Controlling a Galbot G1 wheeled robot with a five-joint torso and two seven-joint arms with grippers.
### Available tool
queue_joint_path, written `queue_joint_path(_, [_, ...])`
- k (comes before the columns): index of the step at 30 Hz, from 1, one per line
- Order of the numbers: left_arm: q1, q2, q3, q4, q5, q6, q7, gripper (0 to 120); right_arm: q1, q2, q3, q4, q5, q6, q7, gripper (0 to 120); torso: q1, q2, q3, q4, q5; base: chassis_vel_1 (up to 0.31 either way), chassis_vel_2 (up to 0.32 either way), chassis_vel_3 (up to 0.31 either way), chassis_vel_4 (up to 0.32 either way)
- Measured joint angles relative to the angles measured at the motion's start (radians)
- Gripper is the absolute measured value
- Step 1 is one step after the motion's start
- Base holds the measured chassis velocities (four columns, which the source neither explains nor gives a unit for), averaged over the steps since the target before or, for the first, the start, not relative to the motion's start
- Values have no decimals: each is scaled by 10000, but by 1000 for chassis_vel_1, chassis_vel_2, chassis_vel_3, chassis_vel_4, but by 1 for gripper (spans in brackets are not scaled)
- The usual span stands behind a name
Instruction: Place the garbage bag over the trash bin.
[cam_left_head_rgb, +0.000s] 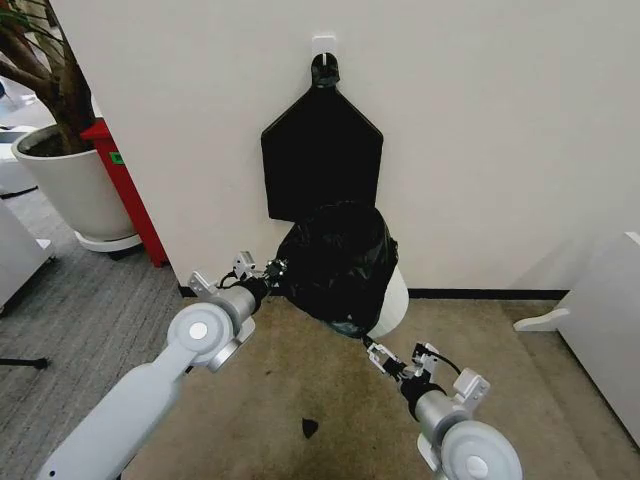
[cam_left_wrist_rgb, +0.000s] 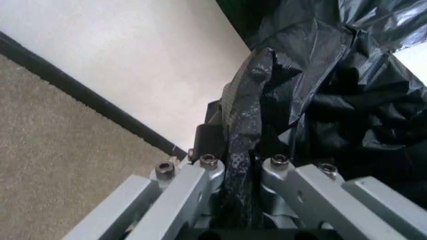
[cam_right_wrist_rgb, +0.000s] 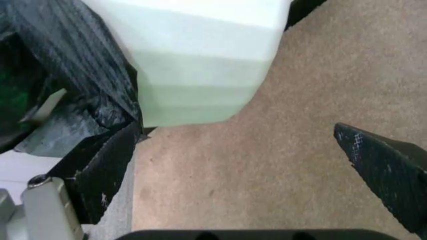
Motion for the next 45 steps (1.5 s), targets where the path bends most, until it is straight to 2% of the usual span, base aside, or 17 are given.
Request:
queue_joint_path(4, [-57,-23,26,-118,-23,4,-305,4,-64,-25,27,68,-129,8,20,100,0,0,0,0,1,0,0,0,0])
queue_joint_path(10, [-199,-31,69,-214,177,6,-581,4,-693,-34,57,1021,-556,12,92,100,0,0,0,-1,1,0,0,0,0])
queue_joint_path(14, [-248,7,186,-163,1256,97,-558,4,-1473,-28,89,2014,-1344,67,180,100,0,0,0,-4,0,0,0,0,0])
queue_joint_path(17, [-209,99,296,-71,2547,115,-160,4,-1692,-155,640,2830,-1729,64,327,100,0,0,-1,-2,1,0,0,0,0])
queue_joint_path(18, [-209,99,296,-71,2547,115,-160,4,-1692,-155,640,2830,-1729,64,327,100,0,0,-1,-2,1,0,0,0,0])
queue_joint_path(22, [-58,197,656,149,4176,-179,827,4,-1151,-1050,2019,3186,-1392,-122,644,100,0,0,0,-3,4,0,0,0,0])
queue_joint_path(23, [-4,205,793,219,4564,-336,1118,4,-771,-1518,2343,3203,-1014,-158,689,100,0,1,0,-2,3,0,0,0,0])
queue_joint_path(25, [44,199,865,269,4775,-415,1307,4,-471,-1883,2458,3203,-739,-169,709,100,0,0,0,-3,3,0,0,0,0])
queue_joint_path(26, [98,179,951,326,4986,-499,1502,4,-58,-2359,2458,3203,-436,-170,732,100,0,0,0,-3,5,0,0,0,0])
queue_joint_path(27, [140,137,1063,394,5222,-600,1650,4,529,-2941,2224,3205,-153,-170,815,99,0,0,0,-1,2,0,0,0,0])
queue_joint_path(30, [177,38,1278,565,5774,-767,1826,4,2176,-3785,1431,3206,683,-245,985,91,0,0,1,0,3,0,0,0,0])
queue_joint_path(32, [182,3,1412,679,6136,-850,1912,4,3504,-4042,971,3184,1604,-547,985,85,0,0,1,1,2,0,0,0,0])
queue_joint_path(34, [182,-5,1457,724,6244,-871,1934,4,4098,-4119,765,3146,2024,-691,987,82,0,0,1,2,2,0,0,0,0])
queue_joint_path(37, [181,-70,1586,923,6691,-943,2046,4,5813,-4293,-235,2823,2987,-1016,1038,72,0,0,1,-1,1,0,0,0,0])
queue_joint_path(40, [177,-126,1631,1005,6912,-997,2099,4,6692,-4289,-908,2568,3207,-1084,1196,66,1,0,1,-1,0,0,0,0,0])
queue_joint_path(41, [174,-194,1667,1067,7059,-1042,2147,4,7607,-4116,-1743,2299,3516,-1114,1606,61,0,0,1,-1,-3,0,0,0,0])
queue_joint_path(45, [169,-358,1713,1162,7350,-1140,2295,4,9334,-2842,-3631,1467,5224,-957,3931,44,0,0,1,-1,-3,0,0,0,0])
